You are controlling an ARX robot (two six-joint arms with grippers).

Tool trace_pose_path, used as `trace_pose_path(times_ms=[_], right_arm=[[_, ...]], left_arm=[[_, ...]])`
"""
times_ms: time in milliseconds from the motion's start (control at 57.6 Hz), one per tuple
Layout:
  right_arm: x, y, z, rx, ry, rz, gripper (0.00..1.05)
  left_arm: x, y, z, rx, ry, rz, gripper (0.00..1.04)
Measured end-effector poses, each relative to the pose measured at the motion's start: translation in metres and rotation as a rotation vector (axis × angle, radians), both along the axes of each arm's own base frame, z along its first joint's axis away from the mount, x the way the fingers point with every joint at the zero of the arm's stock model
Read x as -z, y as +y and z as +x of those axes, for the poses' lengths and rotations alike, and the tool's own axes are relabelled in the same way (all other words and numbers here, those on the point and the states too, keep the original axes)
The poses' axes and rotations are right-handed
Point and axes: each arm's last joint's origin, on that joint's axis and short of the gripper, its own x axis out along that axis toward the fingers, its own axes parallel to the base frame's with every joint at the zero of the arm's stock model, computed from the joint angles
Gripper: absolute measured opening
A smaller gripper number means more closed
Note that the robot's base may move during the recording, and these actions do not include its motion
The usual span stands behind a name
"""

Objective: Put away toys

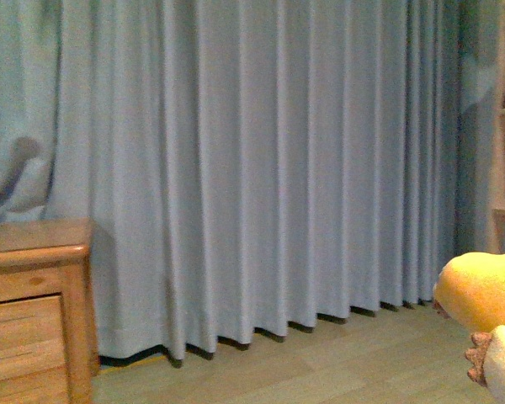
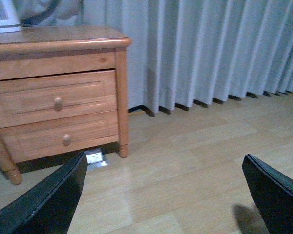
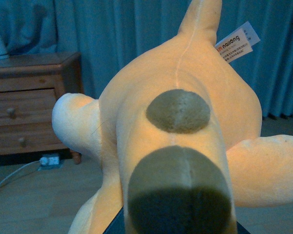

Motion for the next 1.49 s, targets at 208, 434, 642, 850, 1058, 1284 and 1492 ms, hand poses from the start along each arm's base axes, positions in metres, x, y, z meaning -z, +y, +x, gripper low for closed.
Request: trace_pose_path(times_ms=[208,434,642,850,1058,1284,1492], right_arm=[[0.0001,0.0001,0.0000,-0.004,0.001,-0.001,0.09],[0.0001,0.0000,0.0001,0.001,0.001,0.000,0.09],[0.0003,0.0000,0.0001,-0.001,0.002,0.000,0.09],[0.0004,0.0000,0.0001,-0.002,0.002,-0.001,0.09],[0.0005,0.0000,0.0001,-0.002,0.003,-0.001,0.09],[0.0005,0.0000,0.0001,-0.002,0.003,-0.001,0.09],[0.0005,0.0000,0.0001,-0.002,0.003,-0.001,0.09]], left_arm=[[0.0000,0.0000,0.0000,0.000,0.000,0.000,0.98],[0.0000,0.0000,0.0000,0.000,0.000,0.000,0.98],[0.0000,0.0002,0.0000,-0.004,0.000,0.000,0.98],[0.0000,0.0001,0.0000,-0.001,0.000,0.000,0.98],[0.0000,0.0000,0.0000,0.000,0.000,0.000,0.98],[0.0000,0.0000,0.0000,0.000,0.000,0.000,0.98],[0.0000,0.0000,0.0000,-0.001,0.000,0.000,0.98]])
